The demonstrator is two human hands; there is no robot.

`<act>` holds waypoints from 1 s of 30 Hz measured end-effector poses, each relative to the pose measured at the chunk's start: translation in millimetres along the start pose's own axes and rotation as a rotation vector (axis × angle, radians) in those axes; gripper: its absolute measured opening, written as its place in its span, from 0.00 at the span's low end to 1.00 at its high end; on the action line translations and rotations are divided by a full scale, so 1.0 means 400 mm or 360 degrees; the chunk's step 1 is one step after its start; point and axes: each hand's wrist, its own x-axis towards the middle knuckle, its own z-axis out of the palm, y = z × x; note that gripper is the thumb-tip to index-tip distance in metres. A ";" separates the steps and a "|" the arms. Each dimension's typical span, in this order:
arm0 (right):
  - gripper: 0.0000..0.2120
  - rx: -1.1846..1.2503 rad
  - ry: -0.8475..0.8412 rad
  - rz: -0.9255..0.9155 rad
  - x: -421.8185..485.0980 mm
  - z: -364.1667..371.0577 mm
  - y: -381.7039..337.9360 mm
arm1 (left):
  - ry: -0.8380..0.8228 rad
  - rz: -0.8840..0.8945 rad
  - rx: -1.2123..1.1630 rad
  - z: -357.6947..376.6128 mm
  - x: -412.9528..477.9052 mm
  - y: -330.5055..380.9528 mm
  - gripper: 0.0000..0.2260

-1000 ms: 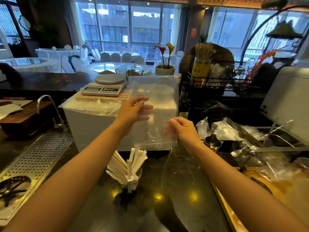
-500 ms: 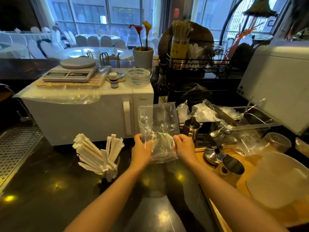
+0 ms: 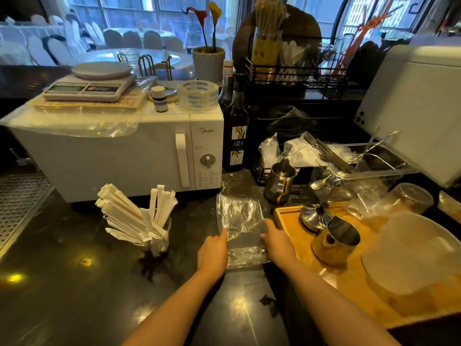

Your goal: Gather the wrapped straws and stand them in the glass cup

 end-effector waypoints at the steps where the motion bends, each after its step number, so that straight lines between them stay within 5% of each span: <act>1: 0.16 -0.0117 -0.0031 -0.0024 -0.001 0.002 0.008 | -0.0030 0.0015 0.0118 0.005 0.000 -0.001 0.22; 7: 0.11 -0.0581 -0.0003 -0.0117 0.007 0.019 0.035 | -0.0024 0.0105 0.0459 0.025 0.001 -0.025 0.19; 11: 0.15 -0.0520 0.0141 -0.0196 -0.002 0.027 0.036 | -0.0077 0.0199 0.0486 0.034 0.004 -0.046 0.26; 17: 0.21 -0.0961 0.0027 -0.0528 -0.002 0.033 0.075 | -0.0201 0.0236 0.0457 0.035 0.006 -0.065 0.27; 25: 0.24 -0.1026 -0.0034 -0.0519 0.008 0.022 0.060 | -0.0240 0.0178 0.0322 0.036 0.019 -0.079 0.24; 30: 0.21 -0.0750 -0.0018 -0.0430 0.009 -0.002 0.021 | -0.0243 0.0086 0.0135 0.000 0.020 -0.069 0.21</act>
